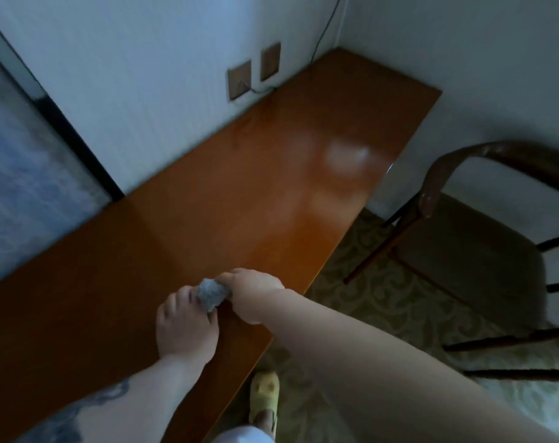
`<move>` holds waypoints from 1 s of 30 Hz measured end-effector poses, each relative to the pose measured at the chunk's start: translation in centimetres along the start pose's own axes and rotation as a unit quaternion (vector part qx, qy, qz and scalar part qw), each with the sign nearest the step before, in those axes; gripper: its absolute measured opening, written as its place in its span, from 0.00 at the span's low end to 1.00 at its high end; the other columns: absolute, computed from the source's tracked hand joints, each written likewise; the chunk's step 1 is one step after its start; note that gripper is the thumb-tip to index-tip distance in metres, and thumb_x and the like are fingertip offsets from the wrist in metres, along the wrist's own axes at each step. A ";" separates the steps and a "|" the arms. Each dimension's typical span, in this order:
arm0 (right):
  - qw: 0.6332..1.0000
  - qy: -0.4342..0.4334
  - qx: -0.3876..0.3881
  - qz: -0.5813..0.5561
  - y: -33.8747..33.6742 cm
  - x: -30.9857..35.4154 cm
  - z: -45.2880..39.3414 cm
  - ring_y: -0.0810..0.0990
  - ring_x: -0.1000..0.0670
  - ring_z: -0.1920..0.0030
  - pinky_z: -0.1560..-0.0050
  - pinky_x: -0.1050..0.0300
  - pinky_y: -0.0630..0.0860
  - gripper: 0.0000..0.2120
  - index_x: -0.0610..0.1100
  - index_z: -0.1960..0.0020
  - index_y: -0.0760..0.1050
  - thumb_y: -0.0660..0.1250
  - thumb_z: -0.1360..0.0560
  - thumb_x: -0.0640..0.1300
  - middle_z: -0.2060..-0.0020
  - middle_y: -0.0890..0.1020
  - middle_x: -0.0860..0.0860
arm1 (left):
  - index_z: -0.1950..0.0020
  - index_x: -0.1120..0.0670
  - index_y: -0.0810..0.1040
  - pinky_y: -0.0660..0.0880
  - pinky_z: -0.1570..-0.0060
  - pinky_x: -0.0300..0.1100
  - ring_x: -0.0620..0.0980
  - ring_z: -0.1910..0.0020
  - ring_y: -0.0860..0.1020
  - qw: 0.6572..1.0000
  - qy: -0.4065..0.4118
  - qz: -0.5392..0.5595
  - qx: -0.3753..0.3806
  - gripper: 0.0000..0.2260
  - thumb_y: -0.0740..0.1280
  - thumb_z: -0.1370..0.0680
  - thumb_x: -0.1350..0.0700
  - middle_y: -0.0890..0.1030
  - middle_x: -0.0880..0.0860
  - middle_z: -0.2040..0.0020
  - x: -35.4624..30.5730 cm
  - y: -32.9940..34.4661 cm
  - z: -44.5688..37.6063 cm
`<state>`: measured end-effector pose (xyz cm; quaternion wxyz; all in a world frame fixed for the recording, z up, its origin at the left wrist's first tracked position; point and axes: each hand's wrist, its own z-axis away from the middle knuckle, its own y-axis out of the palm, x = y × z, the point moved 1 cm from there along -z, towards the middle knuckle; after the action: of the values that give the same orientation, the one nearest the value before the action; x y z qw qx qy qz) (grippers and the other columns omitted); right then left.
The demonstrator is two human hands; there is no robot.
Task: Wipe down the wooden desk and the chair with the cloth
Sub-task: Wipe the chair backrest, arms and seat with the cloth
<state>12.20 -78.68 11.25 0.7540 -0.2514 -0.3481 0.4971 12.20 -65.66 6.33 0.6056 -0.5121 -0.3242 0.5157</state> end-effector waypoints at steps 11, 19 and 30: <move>0.975 0.107 -0.193 -0.024 -19.9 -9.4 10.9 0.80 0.47 0.54 0.65 0.55 0.75 0.24 0.52 0.29 0.67 0.63 0.22 0.36 0.42 0.78 0.47 | 0.36 0.51 0.73 0.68 0.41 0.46 0.55 0.39 0.75 0.980 0.194 -0.043 -0.005 0.14 0.55 0.19 0.51 0.77 0.52 0.40 -18.9 -18.9 -8.4; 0.937 0.094 -0.334 -0.026 -24.8 -13.8 20.2 0.80 0.45 0.47 0.56 0.54 0.75 0.20 0.52 0.36 0.73 0.62 0.25 0.37 0.45 0.80 0.49 | 0.36 0.49 0.74 0.69 0.43 0.46 0.55 0.38 0.75 0.960 0.254 -0.042 -0.110 0.15 0.54 0.19 0.50 0.78 0.52 0.38 -27.4 -26.6 -4.7; 0.903 0.159 -0.399 -0.022 -23.6 -26.0 32.7 0.78 0.44 0.43 0.46 0.49 0.78 0.22 0.53 0.34 0.71 0.64 0.26 0.37 0.43 0.79 0.49 | 0.38 0.49 0.75 0.68 0.41 0.46 0.55 0.37 0.75 0.930 0.333 -0.049 -0.151 0.15 0.55 0.20 0.49 0.78 0.51 0.38 -42.1 -26.8 4.8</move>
<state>-6.45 -110.55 41.88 0.6468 -0.5993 -0.3981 0.2529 4.80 -103.11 38.90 0.6187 -0.7231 -0.2032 0.2303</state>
